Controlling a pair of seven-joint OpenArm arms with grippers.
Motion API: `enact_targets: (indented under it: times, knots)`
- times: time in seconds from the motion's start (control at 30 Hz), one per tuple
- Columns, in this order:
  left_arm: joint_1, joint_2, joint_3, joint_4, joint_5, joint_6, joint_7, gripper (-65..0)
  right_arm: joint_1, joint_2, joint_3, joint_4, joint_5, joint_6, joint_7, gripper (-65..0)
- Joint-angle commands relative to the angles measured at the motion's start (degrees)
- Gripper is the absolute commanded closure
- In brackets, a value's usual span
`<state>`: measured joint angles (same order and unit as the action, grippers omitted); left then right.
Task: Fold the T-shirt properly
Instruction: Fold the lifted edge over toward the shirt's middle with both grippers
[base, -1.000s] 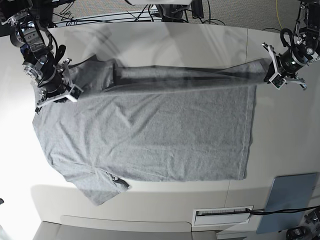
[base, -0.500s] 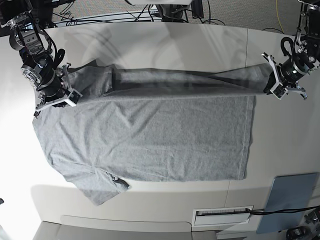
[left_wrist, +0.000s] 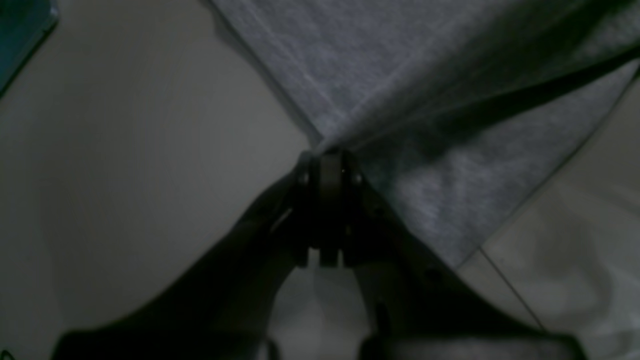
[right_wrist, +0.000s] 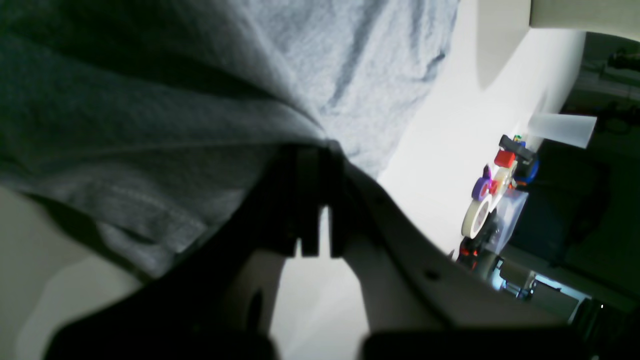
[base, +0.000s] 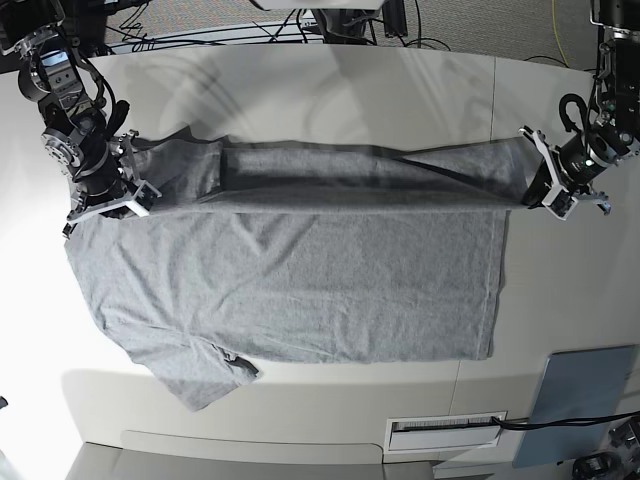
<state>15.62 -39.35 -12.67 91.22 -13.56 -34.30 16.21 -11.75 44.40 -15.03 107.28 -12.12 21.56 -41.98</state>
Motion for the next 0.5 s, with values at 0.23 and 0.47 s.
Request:
enact_targets:
  times: [0.23, 0.47]
  knots:
    - [-4.5, -1.3, 2.3, -2.4, -1.5, -0.2, -1.2, 0.0, 0.7, 1.0, 0.7, 0.7, -1.7, -3.0, -1.4, 0.0]
    - [-8.9, -1.3, 9.6, -4.6, 5.5, 2.6, -1.0, 0.0, 0.7, 1.0, 0.7, 0.7, -2.1, -3.4, -2.0, 0.0]
